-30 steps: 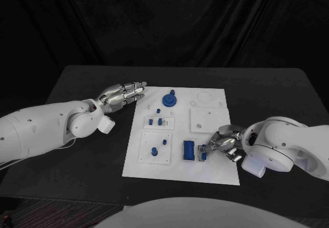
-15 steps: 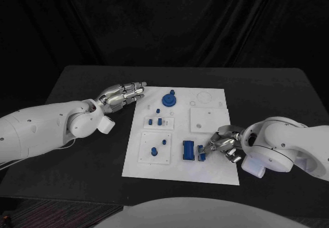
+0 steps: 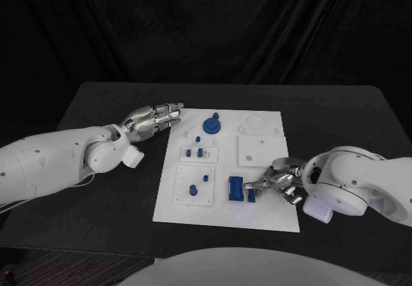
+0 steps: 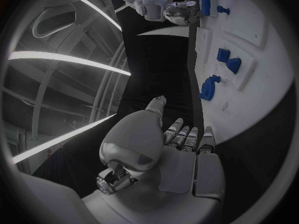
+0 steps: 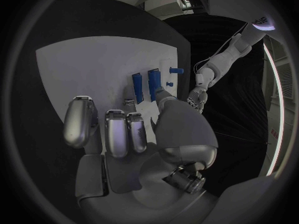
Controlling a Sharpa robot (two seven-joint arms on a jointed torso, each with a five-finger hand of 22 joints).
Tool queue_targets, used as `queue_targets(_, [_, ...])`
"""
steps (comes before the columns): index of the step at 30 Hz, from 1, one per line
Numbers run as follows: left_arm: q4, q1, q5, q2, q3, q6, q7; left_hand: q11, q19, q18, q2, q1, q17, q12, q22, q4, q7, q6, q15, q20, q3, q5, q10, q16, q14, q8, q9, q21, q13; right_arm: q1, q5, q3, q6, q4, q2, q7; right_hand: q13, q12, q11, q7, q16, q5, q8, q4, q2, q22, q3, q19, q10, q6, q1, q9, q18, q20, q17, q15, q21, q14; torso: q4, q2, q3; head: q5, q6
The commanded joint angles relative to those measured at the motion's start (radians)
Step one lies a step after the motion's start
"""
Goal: Assemble the parts on the task board
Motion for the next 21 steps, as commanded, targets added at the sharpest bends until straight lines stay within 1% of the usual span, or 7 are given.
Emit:
queue_targets(1, [0.001,-0.002,0.003,0.001,0.001,0.012,0.012,0.005,-0.001,0.006,0.004,0.009,-0.001,0.002,-0.001,-0.007,0.018,0.002,0.007,0.009,0.001,0.002,0.003,-0.004,0.001,0.002,0.000,-0.003,0.001,-0.003,-0.010,0.000,-0.009,0.004,-0.006,0.001,0.263,0.003,0.005,0.000,-0.006,0.032,0.007,0.045,0.024,0.169,-0.040,-0.010,0.106,-0.006,-0.030,0.004,0.002,-0.002,0.125,0.005,-0.010,0.073,0.0006,0.000,-0.0001,0.001,0.000])
queue_targets(7, [0.002,-0.002,0.003,-0.002,0.001,0.009,0.013,0.005,-0.001,0.006,0.004,0.009,-0.001,0.003,-0.001,-0.009,0.018,0.002,0.007,0.010,0.003,0.002,0.003,-0.004,0.001,0.002,0.000,-0.003,0.001,0.002,-0.049,0.000,-0.044,0.023,-0.038,0.058,0.263,0.003,0.003,-0.002,-0.004,0.096,0.014,0.077,0.067,0.169,-0.086,-0.011,0.106,-0.002,-0.023,0.009,0.002,-0.003,0.127,0.004,-0.009,0.073,0.0010,0.000,0.0003,0.007,0.000])
queue_targets(12, [0.002,-0.002,0.003,-0.004,0.001,0.007,0.013,0.005,-0.001,0.007,0.003,0.009,-0.001,0.003,-0.001,-0.011,0.018,0.004,0.007,0.010,0.004,0.003,0.003,-0.004,0.001,0.003,0.000,-0.003,0.001,0.028,-0.140,0.000,-0.046,0.047,-0.073,0.142,0.263,0.003,-0.004,-0.010,0.001,0.190,0.037,0.047,0.089,0.174,-0.093,-0.004,0.106,0.018,0.064,0.020,-0.001,-0.007,0.136,-0.001,0.007,0.076,0.0005,-0.001,0.0002,0.006,0.000])
queue_targets(14, [0.002,-0.002,0.003,-0.004,0.001,0.006,0.013,0.005,-0.001,0.007,0.003,0.008,-0.001,0.003,-0.001,-0.012,0.018,0.003,0.007,0.010,0.005,0.003,0.003,-0.004,0.001,0.003,0.000,-0.003,0.001,0.035,-0.222,0.000,-0.036,0.054,-0.083,0.170,0.263,0.003,-0.010,-0.016,0.008,0.244,0.048,-0.014,0.080,0.178,-0.083,0.003,0.106,0.019,0.162,0.026,-0.004,-0.012,0.151,-0.007,0.021,0.080,0.0004,-0.001,0.0002,0.004,0.000])
queue_targets(16, [0.001,-0.002,0.003,-0.003,0.001,0.006,0.012,0.005,-0.001,0.007,0.003,0.008,-0.001,0.003,-0.001,-0.012,0.018,0.003,0.007,0.010,0.005,0.003,0.003,-0.004,0.001,0.003,0.000,-0.003,0.001,0.039,-0.313,0.000,-0.022,0.058,-0.088,0.188,0.263,0.003,-0.011,-0.018,0.008,0.236,0.056,-0.028,0.072,0.178,-0.088,0.003,0.106,0.024,0.186,0.029,-0.005,-0.013,0.150,-0.008,0.023,0.080,0.0000,0.000,0.0006,0.003,0.000])
queue_targets(19, [0.000,-0.002,0.003,-0.002,0.001,0.007,0.013,0.005,-0.001,0.007,0.003,0.008,-0.001,0.003,-0.001,-0.013,0.018,0.004,0.007,0.010,0.006,0.003,0.003,-0.004,0.001,0.003,0.000,-0.003,0.001,0.037,-0.459,0.000,0.022,0.060,-0.088,0.199,0.263,0.003,-0.014,-0.022,0.009,0.169,0.081,-0.026,0.056,0.180,-0.121,0.006,0.106,0.033,0.198,0.045,-0.007,-0.015,0.151,-0.011,0.031,0.080,0.0001,0.000,0.0012,0.002,0.000])
queue_targets(21, [0.000,-0.002,0.003,-0.001,0.001,0.008,0.013,0.005,-0.001,0.007,0.003,0.008,-0.001,0.003,-0.001,-0.014,0.018,0.004,0.007,0.010,0.006,0.003,0.003,-0.004,0.001,0.003,0.000,-0.003,0.001,0.030,-0.511,0.000,0.043,0.061,-0.088,0.198,0.263,0.003,-0.020,-0.031,0.008,0.121,0.121,-0.005,0.053,0.181,-0.154,0.007,0.106,0.037,0.193,0.073,-0.007,-0.019,0.149,-0.018,0.031,0.079,0.0014,-0.001,0.0006,0.001,0.000])
